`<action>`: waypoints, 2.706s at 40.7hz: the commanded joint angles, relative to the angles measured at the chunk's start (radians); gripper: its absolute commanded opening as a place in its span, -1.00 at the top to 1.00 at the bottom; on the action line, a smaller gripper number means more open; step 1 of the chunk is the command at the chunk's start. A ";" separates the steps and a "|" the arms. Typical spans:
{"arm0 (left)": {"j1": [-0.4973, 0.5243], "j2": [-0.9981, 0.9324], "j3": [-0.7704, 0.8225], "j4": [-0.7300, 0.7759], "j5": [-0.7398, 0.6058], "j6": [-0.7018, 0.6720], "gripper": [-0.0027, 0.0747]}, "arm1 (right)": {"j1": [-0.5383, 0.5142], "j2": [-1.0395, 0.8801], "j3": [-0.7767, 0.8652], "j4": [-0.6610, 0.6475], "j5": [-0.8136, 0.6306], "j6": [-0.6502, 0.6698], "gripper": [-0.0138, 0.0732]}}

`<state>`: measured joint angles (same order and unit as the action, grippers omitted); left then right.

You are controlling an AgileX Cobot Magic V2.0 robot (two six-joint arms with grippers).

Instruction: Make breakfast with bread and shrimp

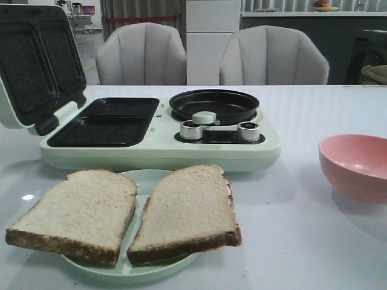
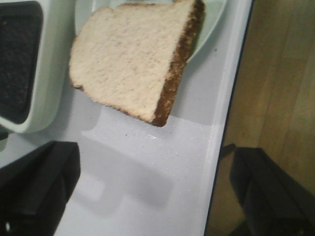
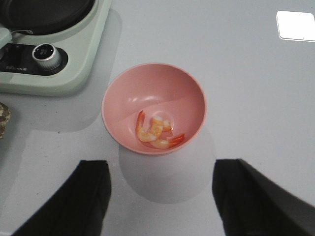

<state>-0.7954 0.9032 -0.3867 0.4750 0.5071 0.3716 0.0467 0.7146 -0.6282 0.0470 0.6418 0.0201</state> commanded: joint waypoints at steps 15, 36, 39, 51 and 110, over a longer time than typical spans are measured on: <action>-0.021 0.420 -0.161 0.264 -0.076 -0.229 -0.41 | -0.005 0.001 -0.033 -0.009 -0.064 -0.005 -0.58; -0.021 0.519 -0.188 0.438 -0.082 -0.412 0.12 | -0.005 0.001 -0.033 -0.009 -0.064 -0.005 -0.58; -0.021 0.519 -0.188 0.434 -0.082 -0.412 0.32 | -0.005 0.001 -0.033 -0.009 -0.064 -0.005 -0.58; -0.021 0.492 -0.188 0.384 -0.044 -0.412 0.67 | -0.005 0.001 -0.033 -0.009 -0.064 -0.005 -0.58; 0.236 0.577 -0.685 1.000 -0.156 -0.619 0.67 | -0.005 0.001 -0.033 -0.009 -0.064 -0.005 -0.58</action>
<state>-0.6012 1.4439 -0.9865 1.4328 0.3892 -0.2253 0.0467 0.7146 -0.6282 0.0470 0.6418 0.0201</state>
